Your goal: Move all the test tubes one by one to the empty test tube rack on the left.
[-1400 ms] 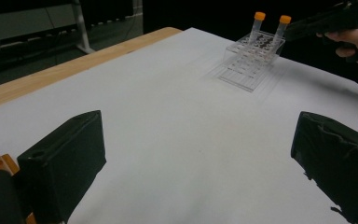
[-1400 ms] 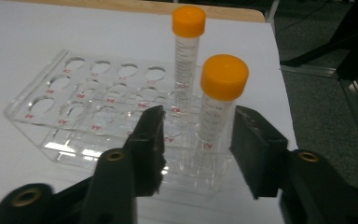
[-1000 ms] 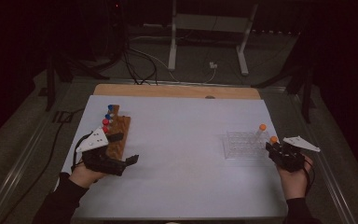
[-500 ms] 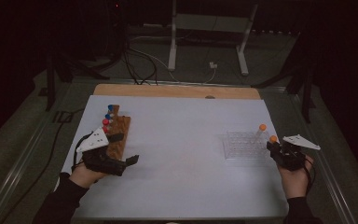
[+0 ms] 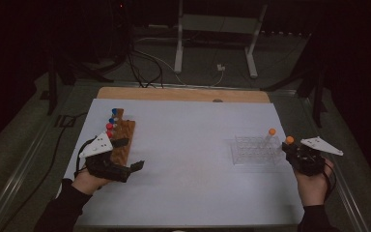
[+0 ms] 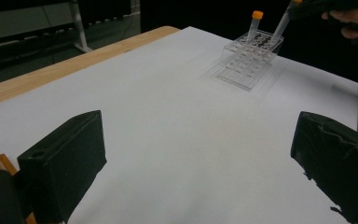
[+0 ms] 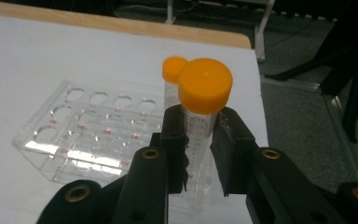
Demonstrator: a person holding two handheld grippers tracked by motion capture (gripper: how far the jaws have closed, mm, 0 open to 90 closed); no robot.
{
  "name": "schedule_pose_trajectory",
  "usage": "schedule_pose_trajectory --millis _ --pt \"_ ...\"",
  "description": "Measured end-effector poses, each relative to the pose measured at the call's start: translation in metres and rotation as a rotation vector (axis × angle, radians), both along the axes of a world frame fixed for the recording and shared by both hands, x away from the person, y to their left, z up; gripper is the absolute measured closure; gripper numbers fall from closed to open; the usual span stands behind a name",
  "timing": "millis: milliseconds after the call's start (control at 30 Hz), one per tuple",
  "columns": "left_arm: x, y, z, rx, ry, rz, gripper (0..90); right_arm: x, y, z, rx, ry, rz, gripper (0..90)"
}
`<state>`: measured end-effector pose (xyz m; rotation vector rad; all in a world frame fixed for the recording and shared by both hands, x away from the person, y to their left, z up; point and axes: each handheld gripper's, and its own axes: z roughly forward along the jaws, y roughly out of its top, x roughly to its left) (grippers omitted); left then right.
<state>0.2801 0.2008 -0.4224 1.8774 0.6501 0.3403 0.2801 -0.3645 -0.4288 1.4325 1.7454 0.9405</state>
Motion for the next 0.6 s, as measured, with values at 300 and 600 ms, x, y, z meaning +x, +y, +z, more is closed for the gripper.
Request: schedule_pose_trajectory --millis 300,600 --pt "0.000 -0.003 0.000 -0.003 0.005 -0.010 3.9 -0.008 0.008 0.018 -0.025 -0.050 0.020 74.6" --pt "0.001 -0.007 0.001 0.000 0.009 -0.026 3.9 -0.008 0.032 0.025 -0.037 -0.066 0.104 74.6"
